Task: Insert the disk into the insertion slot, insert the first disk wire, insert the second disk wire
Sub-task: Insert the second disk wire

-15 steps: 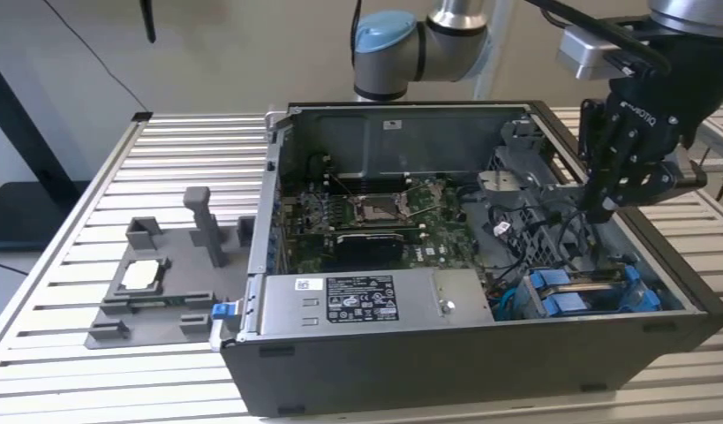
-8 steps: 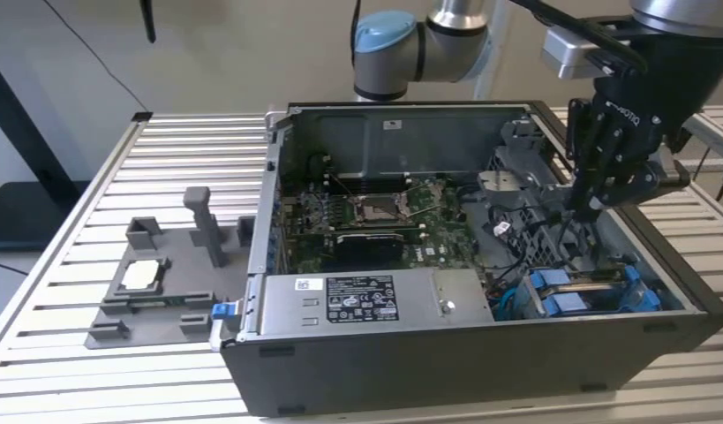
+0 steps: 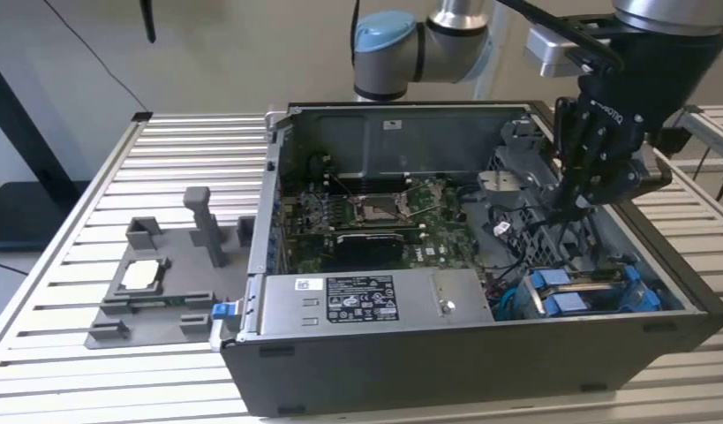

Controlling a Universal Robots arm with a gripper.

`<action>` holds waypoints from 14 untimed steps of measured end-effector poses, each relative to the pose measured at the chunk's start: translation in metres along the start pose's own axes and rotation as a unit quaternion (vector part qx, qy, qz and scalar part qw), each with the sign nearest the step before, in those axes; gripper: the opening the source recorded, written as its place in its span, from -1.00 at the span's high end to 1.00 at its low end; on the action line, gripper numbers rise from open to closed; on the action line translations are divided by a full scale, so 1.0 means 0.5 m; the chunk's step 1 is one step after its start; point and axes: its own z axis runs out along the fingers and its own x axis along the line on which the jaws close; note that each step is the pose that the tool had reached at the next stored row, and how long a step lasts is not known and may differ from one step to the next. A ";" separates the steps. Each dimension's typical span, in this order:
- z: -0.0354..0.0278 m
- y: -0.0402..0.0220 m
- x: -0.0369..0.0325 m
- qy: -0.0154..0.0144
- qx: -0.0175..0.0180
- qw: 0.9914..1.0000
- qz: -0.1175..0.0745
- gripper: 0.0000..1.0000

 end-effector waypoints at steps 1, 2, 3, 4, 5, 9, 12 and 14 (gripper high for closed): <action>0.000 0.003 0.000 0.000 0.000 1.000 0.000 0.46; 0.000 0.006 0.000 0.000 0.000 1.000 0.000 0.46; 0.000 0.010 0.000 0.000 0.000 1.000 0.000 0.46; 0.000 0.013 0.000 0.000 0.000 1.000 -0.001 0.46; 0.000 0.017 0.000 0.000 0.000 1.000 -0.001 0.46; -0.001 0.031 -0.001 0.000 0.000 1.000 -0.001 0.46; 0.000 0.043 -0.002 0.002 0.000 1.000 -0.002 0.46; 0.001 0.047 -0.003 0.007 0.001 1.000 -0.004 0.46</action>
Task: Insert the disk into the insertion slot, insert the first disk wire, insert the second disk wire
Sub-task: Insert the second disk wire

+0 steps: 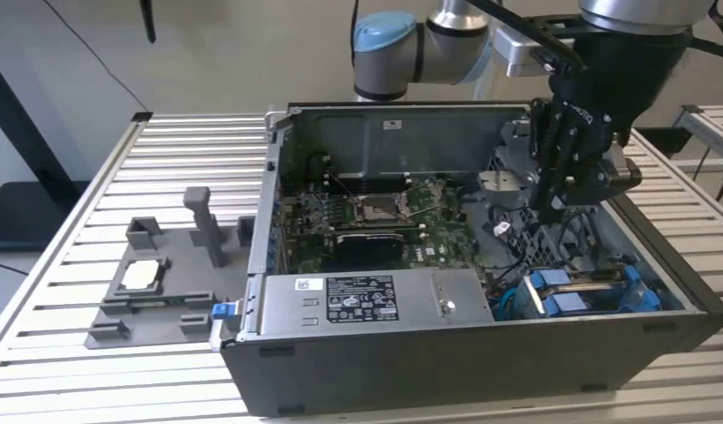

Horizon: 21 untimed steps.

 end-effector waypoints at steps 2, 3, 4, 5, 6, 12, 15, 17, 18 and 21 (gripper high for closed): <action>0.002 0.002 -0.002 0.005 0.002 1.000 -0.004 0.46; 0.002 0.002 -0.002 0.007 0.003 1.000 -0.006 0.46; 0.003 0.003 -0.002 0.010 0.004 1.000 -0.009 0.46; 0.003 0.003 -0.002 0.012 0.007 1.000 -0.011 0.46; 0.004 0.003 -0.002 0.013 0.011 1.000 -0.013 0.46; 0.005 0.012 -0.002 0.014 0.028 0.999 -0.019 0.46; 0.005 0.022 -0.002 0.014 0.029 0.999 -0.019 0.46; 0.006 0.024 -0.003 0.013 0.032 0.999 -0.020 0.46; 0.007 0.025 -0.003 0.013 0.034 0.999 -0.021 0.46; 0.007 0.024 -0.003 0.014 0.038 0.999 -0.024 0.46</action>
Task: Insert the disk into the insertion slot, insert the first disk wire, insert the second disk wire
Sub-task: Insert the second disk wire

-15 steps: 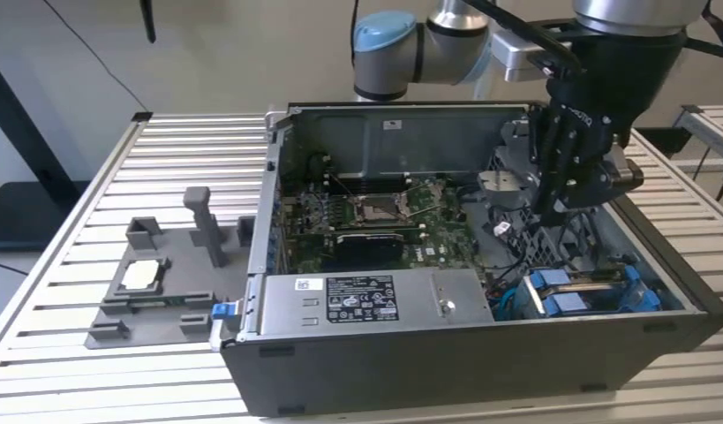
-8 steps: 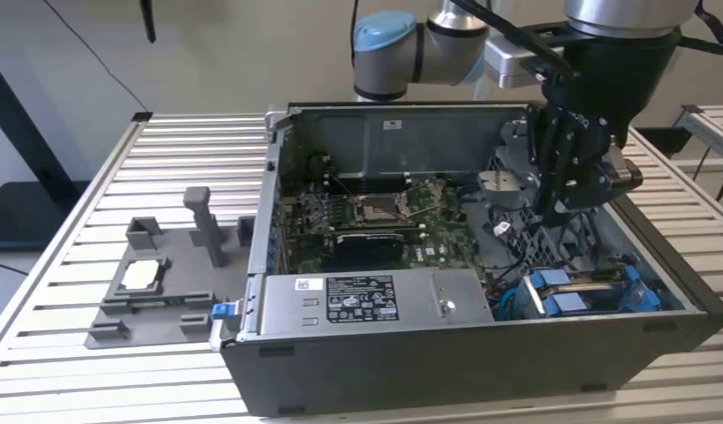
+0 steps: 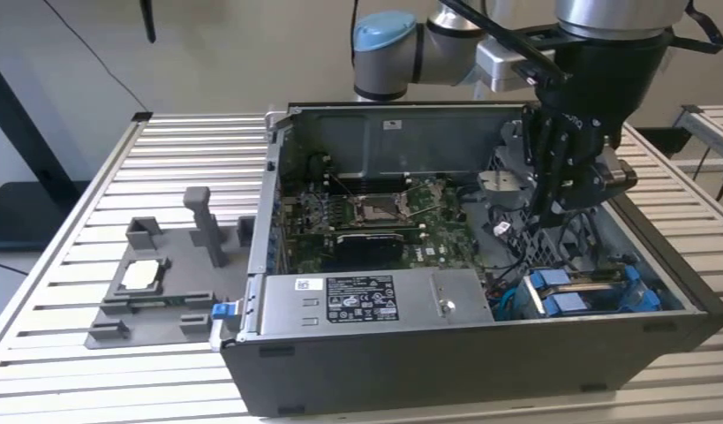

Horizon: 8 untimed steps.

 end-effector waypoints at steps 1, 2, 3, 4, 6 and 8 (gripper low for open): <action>0.000 0.000 0.000 0.000 0.000 1.000 0.000 0.46; 0.000 0.000 0.000 0.000 0.000 1.000 0.000 0.46; 0.000 0.000 0.000 0.001 0.000 1.000 0.000 0.46; 0.000 0.000 0.000 0.001 0.000 1.000 0.000 0.46; 0.000 0.000 0.000 0.001 0.000 1.000 0.000 0.46; 0.000 0.000 0.000 0.001 0.000 1.000 0.000 0.46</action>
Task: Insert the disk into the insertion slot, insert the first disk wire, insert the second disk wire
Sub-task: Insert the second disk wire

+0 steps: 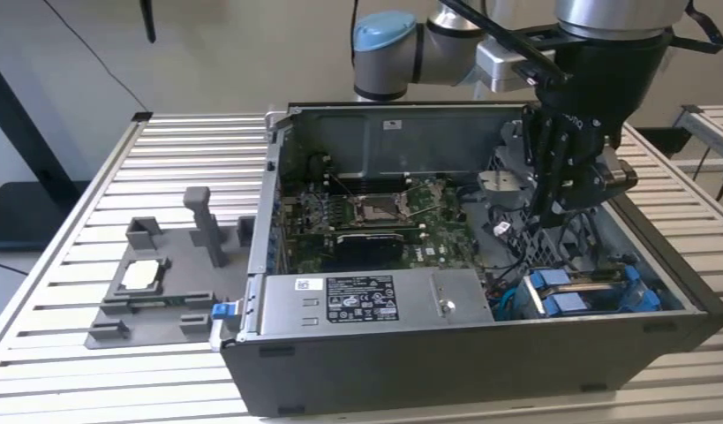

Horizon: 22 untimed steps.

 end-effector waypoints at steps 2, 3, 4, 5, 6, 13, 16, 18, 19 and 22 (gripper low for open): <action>0.000 0.000 0.000 0.000 0.000 1.000 0.000 0.51; 0.000 0.000 0.000 0.000 0.000 1.000 0.000 0.63; 0.000 0.000 0.000 0.000 0.000 1.000 0.000 0.63; 0.000 0.000 0.000 0.000 0.000 1.000 0.000 0.63; 0.000 0.000 0.000 0.000 0.000 1.000 0.000 0.68; 0.000 0.000 0.000 0.000 0.000 1.000 0.000 0.68; 0.000 0.000 0.000 0.000 0.000 1.000 0.000 0.69; 0.001 -0.002 0.001 0.000 -0.003 1.000 0.000 0.69; 0.002 -0.005 0.002 0.000 -0.006 1.000 0.000 0.69; 0.008 -0.014 0.009 -0.001 -0.016 1.000 -0.001 0.69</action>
